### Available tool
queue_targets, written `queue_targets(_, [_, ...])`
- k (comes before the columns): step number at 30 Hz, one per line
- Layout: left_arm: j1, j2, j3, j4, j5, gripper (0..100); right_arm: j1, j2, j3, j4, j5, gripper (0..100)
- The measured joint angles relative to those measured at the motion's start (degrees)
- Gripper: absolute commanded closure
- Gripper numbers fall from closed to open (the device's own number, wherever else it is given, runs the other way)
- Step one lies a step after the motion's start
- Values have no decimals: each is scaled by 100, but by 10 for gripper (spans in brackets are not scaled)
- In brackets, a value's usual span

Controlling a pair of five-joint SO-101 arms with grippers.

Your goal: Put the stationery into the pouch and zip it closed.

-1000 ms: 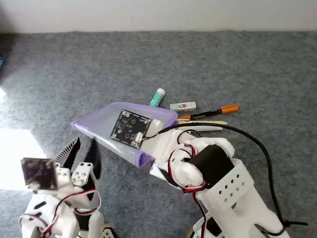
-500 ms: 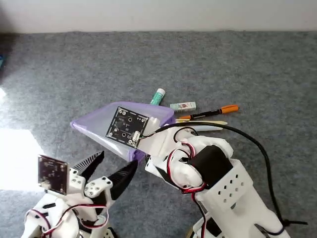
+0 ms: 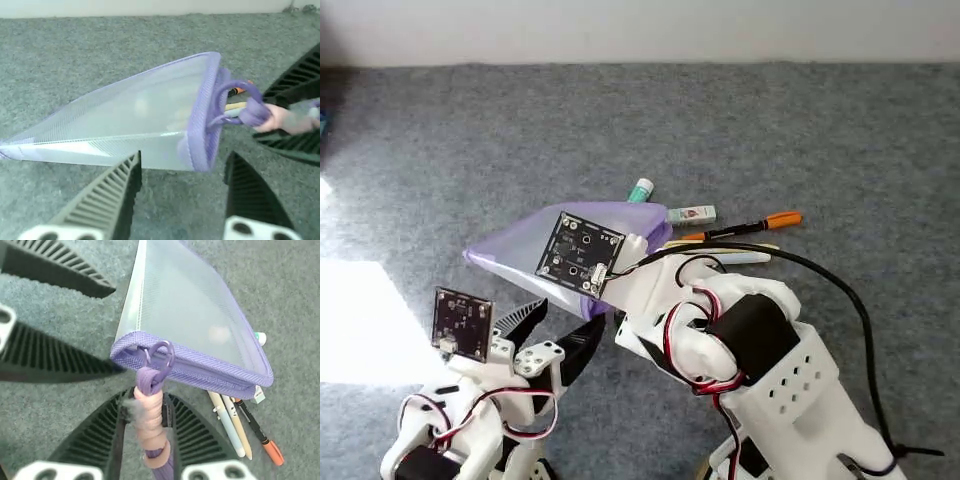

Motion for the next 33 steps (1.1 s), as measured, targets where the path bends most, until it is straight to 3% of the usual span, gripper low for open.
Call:
queue_targets(19, [53,0,26,-53,0,801,0,0,0,176,0,991])
queue_targets(25, [510,0,26,-53,0,801,0,0,0,176,0,991])
queue_targets(33, [290,0,114,-123,0,801,0,0,0,176,0,991])
